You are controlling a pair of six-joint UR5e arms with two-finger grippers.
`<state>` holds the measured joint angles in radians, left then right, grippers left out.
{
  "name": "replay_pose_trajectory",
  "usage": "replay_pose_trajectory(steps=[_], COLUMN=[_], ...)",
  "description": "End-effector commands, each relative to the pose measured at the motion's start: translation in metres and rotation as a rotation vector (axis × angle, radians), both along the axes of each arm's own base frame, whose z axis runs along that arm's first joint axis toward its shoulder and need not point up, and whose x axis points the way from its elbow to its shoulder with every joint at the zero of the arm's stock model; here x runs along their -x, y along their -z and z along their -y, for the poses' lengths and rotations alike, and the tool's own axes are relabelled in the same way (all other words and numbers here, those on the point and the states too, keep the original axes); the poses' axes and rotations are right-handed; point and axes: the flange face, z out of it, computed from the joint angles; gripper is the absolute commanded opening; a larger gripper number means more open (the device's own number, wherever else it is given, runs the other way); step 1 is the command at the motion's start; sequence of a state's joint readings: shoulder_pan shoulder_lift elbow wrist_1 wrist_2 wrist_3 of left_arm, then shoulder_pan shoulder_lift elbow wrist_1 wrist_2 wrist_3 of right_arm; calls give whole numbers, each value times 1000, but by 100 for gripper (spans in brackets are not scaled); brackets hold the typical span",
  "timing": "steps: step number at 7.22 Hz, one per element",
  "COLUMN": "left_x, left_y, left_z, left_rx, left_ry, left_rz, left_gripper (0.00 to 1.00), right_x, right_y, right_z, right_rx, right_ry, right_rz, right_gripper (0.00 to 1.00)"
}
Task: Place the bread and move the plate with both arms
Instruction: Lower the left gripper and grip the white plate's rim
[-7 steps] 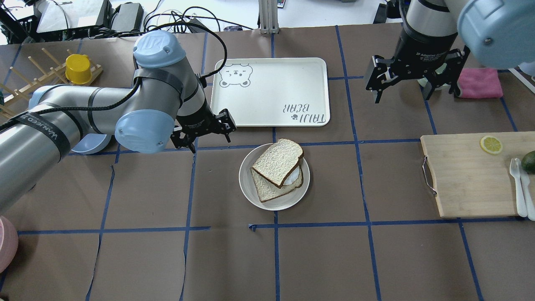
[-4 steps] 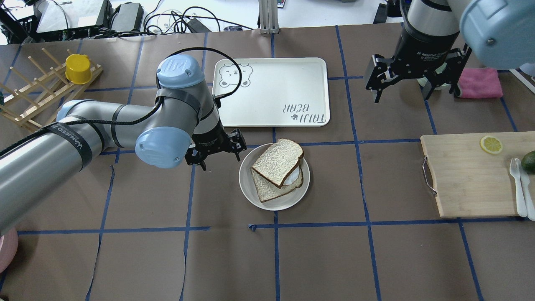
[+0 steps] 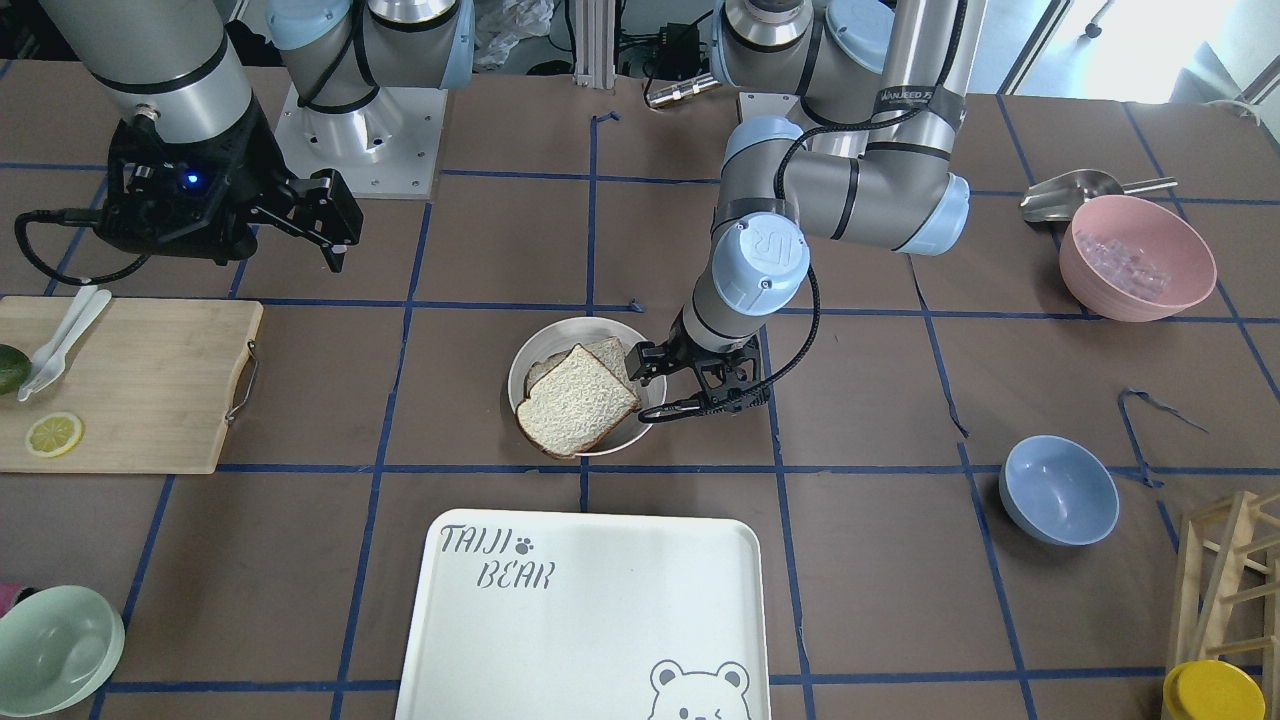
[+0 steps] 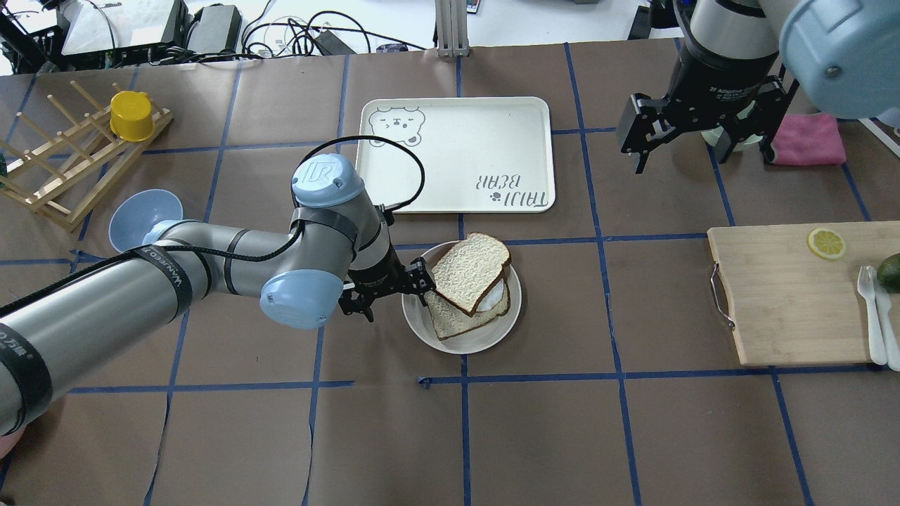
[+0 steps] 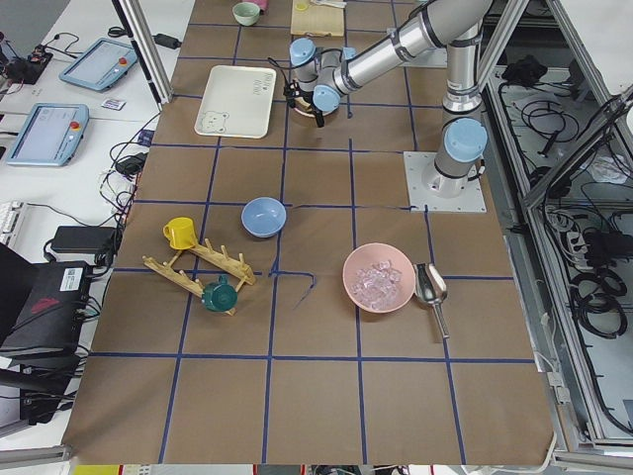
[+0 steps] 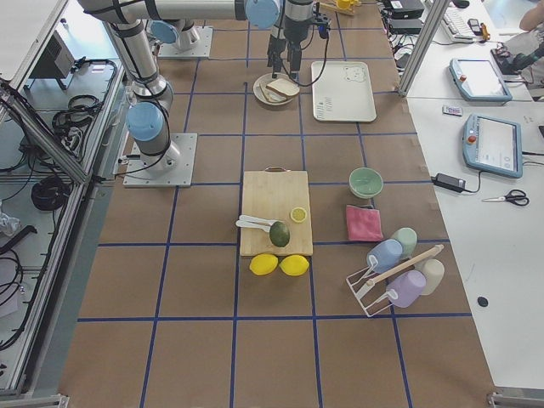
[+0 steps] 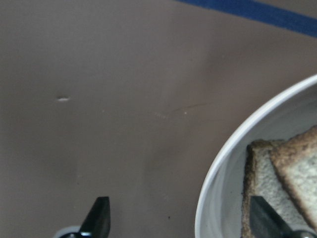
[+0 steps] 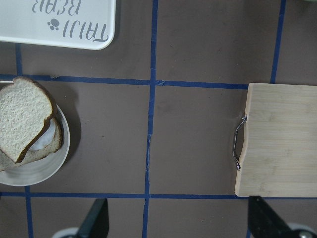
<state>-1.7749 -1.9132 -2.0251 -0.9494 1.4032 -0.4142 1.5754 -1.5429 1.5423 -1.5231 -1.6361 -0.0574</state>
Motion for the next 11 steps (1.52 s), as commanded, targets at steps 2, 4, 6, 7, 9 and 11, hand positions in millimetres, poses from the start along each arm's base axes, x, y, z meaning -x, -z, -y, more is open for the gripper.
replay_pose_trajectory(steps=[2,4,6,7,9,11], left_x=[5,6,6,6,6,3], left_y=[16,16,16,15,2,-3], left_z=[-4,-4,-4,-4,-1,1], left_rx=[-26,-24,-23,-22,11,23], left_ry=[10,20,23,22,28,23], left_rz=[1,-2,-3,-3,-11,-12], left_gripper=[63,18,0,0,0,0], right_x=[-1,-2,-5,-6,-6,-4], right_y=[-1,-6,-10,-10,-10,-9], right_z=[-1,-7,-2,-1,-1,-1], right_rx=[2,11,65,71,71,66], right_ry=[-13,-10,-8,-11,-11,-11], right_rz=[6,14,30,43,41,41], right_gripper=[100,100,100,100,100,100])
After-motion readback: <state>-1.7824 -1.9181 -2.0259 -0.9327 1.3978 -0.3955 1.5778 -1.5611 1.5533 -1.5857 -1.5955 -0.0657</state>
